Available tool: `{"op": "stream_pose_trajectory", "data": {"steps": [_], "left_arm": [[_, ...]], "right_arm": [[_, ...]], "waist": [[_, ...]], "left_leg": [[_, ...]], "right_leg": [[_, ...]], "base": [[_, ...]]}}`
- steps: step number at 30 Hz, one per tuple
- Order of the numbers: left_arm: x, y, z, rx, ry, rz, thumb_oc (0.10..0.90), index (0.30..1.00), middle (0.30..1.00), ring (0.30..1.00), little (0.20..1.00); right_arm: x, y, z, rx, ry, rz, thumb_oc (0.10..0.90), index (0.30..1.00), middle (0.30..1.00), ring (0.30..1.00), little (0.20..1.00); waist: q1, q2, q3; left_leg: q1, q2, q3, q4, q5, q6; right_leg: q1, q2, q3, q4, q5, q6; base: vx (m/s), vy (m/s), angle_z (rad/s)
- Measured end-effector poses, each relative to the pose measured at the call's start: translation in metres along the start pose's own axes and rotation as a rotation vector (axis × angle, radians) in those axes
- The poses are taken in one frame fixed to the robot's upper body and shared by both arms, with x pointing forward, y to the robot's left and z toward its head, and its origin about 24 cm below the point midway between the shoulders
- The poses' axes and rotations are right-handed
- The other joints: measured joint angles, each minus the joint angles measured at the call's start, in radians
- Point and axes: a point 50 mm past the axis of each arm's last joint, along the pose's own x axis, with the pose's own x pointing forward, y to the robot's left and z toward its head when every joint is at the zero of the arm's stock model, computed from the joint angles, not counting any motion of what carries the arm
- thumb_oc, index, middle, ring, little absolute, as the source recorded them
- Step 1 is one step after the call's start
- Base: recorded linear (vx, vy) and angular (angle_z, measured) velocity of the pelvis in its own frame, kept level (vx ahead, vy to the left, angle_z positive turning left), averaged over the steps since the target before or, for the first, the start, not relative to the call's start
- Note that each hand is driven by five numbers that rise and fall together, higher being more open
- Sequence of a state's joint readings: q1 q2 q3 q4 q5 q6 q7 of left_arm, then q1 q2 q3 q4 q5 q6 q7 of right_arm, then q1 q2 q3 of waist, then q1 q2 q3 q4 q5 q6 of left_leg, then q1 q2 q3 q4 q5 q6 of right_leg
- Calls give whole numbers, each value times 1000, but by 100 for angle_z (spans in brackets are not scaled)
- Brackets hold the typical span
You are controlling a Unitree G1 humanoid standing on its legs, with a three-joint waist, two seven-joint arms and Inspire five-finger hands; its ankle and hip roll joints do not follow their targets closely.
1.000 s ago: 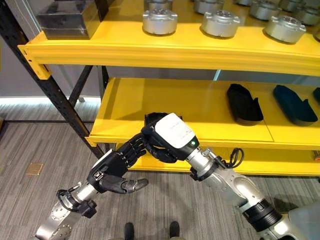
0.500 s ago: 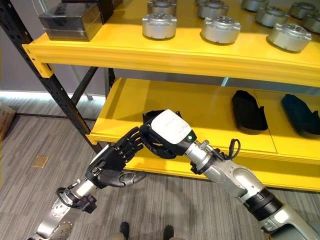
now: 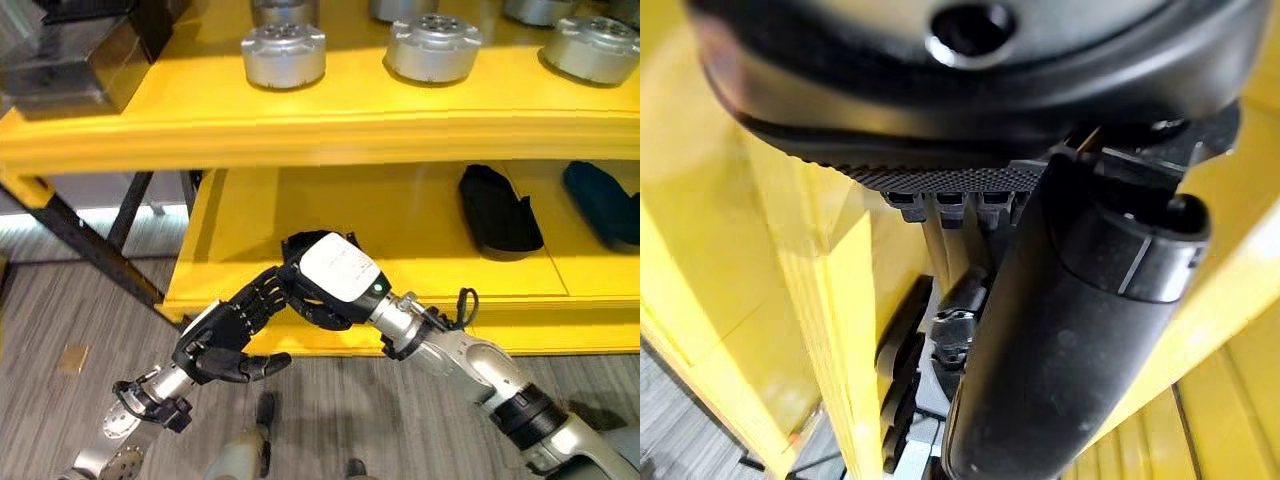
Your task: Move parts from the plastic box to the shelf.
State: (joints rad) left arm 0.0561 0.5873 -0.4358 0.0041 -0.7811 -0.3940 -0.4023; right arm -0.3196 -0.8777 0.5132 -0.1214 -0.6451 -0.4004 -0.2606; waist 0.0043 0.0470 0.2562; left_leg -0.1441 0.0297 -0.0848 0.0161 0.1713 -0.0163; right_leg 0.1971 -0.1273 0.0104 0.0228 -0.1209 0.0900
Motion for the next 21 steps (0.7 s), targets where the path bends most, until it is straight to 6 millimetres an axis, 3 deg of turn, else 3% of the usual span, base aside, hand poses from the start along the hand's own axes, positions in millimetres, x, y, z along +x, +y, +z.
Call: {"op": "stream_pose_trajectory", "data": {"steps": [2, 5, 8, 12, 14, 16, 18, 21], "left_arm": [[9, -1, 8, 19, -33, -27, 900, 1000, 1000, 1000, 1000], [15, 1, 18, 53, -53, -52, 900, 1000, 1000, 1000, 1000], [14, 0, 17, 44, -57, -49, 900, 1000, 1000, 1000, 1000], [10, 1, 20, 17, -69, -38, 900, 1000, 1000, 1000, 1000], [11, 2, 20, 18, -71, -36, 900, 1000, 1000, 1000, 1000], [12, 2, 22, 22, -78, -37, 900, 1000, 1000, 1000, 1000], [15, 4, 26, 38, -88, -43, 900, 1000, 1000, 1000, 1000], [16, 7, 31, 51, -104, -37, 900, 1000, 1000, 1000, 1000]], "right_arm": [[-5, -2, 3, 0, 0, -3, 400, 300, 300, 300, 300], [-1, -3, 3, 7, 16, -28, 400, 300, 300, 300, 300], [0, -4, 1, 5, 41, -42, 400, 300, 300, 300, 300], [3, -3, 2, 18, 57, -60, 400, 300, 300, 300, 300], [5, -1, 2, 27, 71, -67, 400, 300, 300, 300, 300], [8, -4, 0, 16, 69, -74, 400, 300, 300, 300, 300], [10, -6, 0, 10, 73, -78, 400, 300, 300, 300, 300], [17, -9, 1, 9, 61, -89, 400, 300, 300, 300, 300]], "waist": [[-1, -21, 0], [13, -20, 1], [22, -25, -3], [28, -43, -6], [30, -42, -6], [29, -43, -6], [31, -52, -6], [57, -97, -9]], "left_leg": [[34, -54, -3, -77, 37, 35], [74, -86, -2, -95, 12, 77], [121, -128, 5, -95, -30, 88], [127, -128, 22, -94, -45, 96], [127, -96, 28, -94, -43, 98], [128, -86, 39, -94, -44, 97], [131, -86, 48, -94, -49, 88], [130, -77, 63, -94, -51, 50]], "right_leg": [[-14, -54, -46, 20, 9, 0], [-15, -31, -44, -50, -2, 17], [-13, -26, -42, -50, 45, 25], [-41, -24, -54, 4, 45, 29], [-136, -18, -61, 148, -3, 37], [-155, -50, -76, 107, -3, 37], [-151, -84, -77, 24, 55, 45], [-148, -93, -79, -72, 133, 49]], "base": [[136, 143, 17], [164, 197, 9], [128, 178, 10], [38, 51, -9], [-60, -118, -23], [-33, -143, -21], [-70, -194, -10], [-72, -183, -17]]}}
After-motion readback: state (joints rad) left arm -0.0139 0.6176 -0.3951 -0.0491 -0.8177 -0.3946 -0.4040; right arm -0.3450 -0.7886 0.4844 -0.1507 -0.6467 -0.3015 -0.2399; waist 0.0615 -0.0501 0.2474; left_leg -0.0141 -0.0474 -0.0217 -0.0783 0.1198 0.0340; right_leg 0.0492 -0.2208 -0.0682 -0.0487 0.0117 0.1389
